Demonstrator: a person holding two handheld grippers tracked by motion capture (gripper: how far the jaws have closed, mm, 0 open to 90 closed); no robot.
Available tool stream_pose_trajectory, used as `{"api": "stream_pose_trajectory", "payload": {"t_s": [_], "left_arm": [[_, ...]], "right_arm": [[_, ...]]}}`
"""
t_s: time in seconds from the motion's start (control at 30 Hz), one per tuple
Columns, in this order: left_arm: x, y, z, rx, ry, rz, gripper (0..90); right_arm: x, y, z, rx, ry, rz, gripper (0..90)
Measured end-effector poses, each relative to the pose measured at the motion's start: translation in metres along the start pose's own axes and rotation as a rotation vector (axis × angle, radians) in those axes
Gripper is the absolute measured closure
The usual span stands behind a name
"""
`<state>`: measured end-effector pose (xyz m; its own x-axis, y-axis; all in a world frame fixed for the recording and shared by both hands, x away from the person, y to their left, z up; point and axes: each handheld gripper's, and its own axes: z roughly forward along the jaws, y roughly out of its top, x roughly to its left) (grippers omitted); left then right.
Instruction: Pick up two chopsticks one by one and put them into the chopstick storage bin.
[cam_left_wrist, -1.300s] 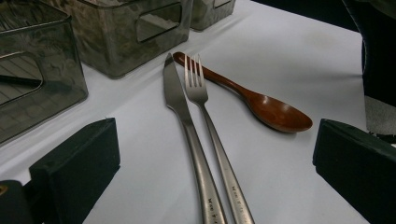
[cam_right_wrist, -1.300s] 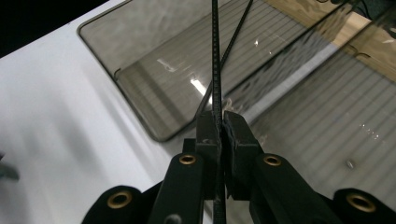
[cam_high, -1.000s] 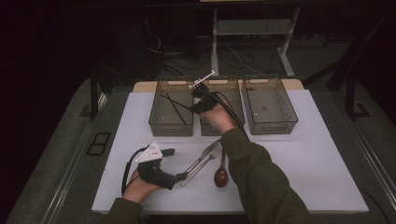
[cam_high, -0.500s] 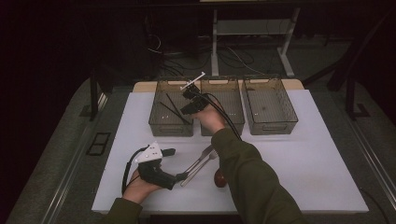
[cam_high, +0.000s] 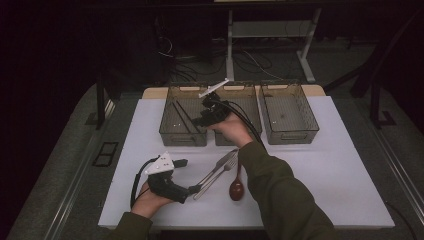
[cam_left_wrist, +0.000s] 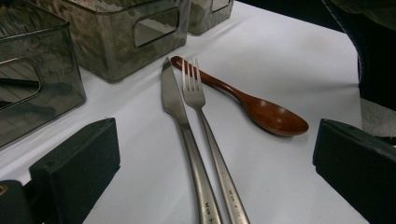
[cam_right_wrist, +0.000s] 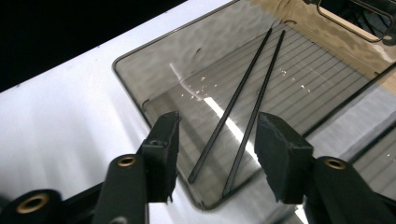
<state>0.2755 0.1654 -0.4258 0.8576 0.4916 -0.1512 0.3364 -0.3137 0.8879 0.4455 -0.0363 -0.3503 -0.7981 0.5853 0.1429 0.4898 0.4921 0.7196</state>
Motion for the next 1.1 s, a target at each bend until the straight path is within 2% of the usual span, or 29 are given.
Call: {"api": "stream_pose_trajectory", "payload": {"t_s": [0.27, 0.57, 0.93, 1.1], "left_arm": [[0.0, 0.0, 0.001, 0.011, 0.004, 0.006, 0.0], [0.0, -0.001, 0.002, 0.016, 0.008, 0.0, 0.0], [0.0, -0.001, 0.003, 0.022, 0.013, -0.004, 0.0], [0.0, -0.001, 0.004, 0.024, 0.016, -0.003, 0.0]], "right_arm": [[-0.002, -0.022, -0.03, -0.055, 0.012, -0.016, 41.3], [-0.001, -0.05, -0.059, -0.092, 0.043, -0.03, 39.5], [0.001, -0.086, -0.088, -0.113, 0.051, -0.055, 40.1], [0.003, -0.108, -0.095, -0.096, 0.037, -0.063, 46.4]]}}
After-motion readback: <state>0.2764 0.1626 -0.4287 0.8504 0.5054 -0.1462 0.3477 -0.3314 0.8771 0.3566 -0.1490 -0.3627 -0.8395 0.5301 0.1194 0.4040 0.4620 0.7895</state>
